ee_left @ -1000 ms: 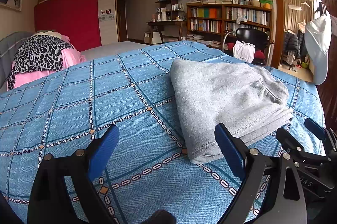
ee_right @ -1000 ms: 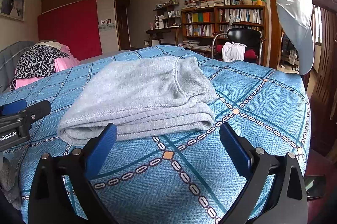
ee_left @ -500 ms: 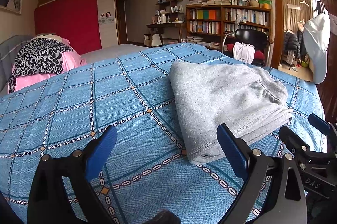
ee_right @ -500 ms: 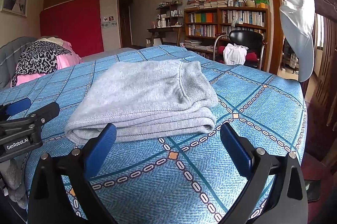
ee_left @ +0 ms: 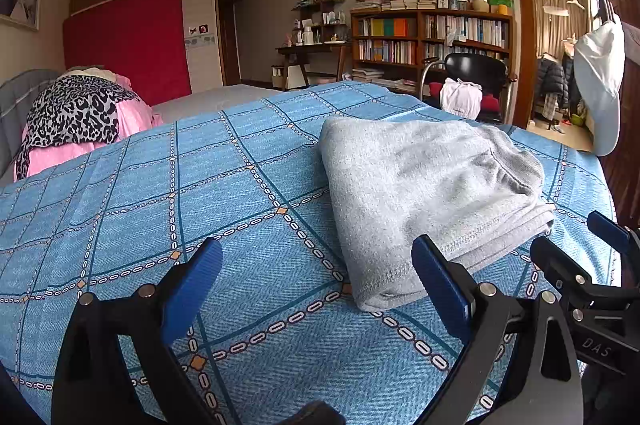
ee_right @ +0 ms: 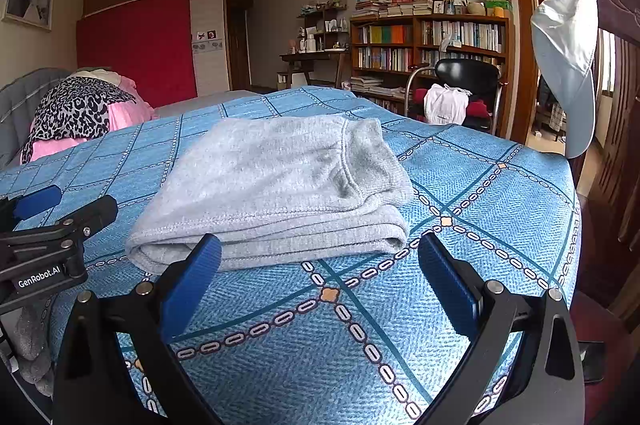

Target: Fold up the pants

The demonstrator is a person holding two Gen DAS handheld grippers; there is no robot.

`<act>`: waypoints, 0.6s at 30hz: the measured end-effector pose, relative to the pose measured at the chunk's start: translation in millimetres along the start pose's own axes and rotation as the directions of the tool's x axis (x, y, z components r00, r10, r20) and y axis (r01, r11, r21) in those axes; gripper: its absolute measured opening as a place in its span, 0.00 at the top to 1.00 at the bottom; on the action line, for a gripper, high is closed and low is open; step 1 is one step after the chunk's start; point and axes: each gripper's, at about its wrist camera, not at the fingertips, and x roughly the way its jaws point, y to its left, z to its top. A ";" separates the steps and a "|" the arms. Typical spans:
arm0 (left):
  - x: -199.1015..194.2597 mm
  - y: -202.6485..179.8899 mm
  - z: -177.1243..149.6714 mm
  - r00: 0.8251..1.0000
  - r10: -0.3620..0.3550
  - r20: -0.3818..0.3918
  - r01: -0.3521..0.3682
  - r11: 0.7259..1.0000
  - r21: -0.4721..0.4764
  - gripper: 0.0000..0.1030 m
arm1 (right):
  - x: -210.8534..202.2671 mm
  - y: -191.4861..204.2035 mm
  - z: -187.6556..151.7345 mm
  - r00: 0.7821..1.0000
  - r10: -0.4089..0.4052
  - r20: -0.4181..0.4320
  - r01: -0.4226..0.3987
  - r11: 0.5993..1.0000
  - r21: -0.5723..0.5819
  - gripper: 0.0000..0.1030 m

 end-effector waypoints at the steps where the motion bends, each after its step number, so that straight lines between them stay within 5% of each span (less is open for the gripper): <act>1: 0.0 0.1 0.0 1.000 0.000 0.000 0.000 1.000 0.000 0.08 | -0.4 0.2 0.4 1.000 0.000 0.000 0.000 1.000 0.000 0.03; 18: 2.0 -1.7 -1.9 1.000 -0.001 -0.003 0.001 1.000 0.006 0.08 | -3.7 1.9 4.2 1.000 0.005 0.001 -0.005 1.000 -0.003 0.03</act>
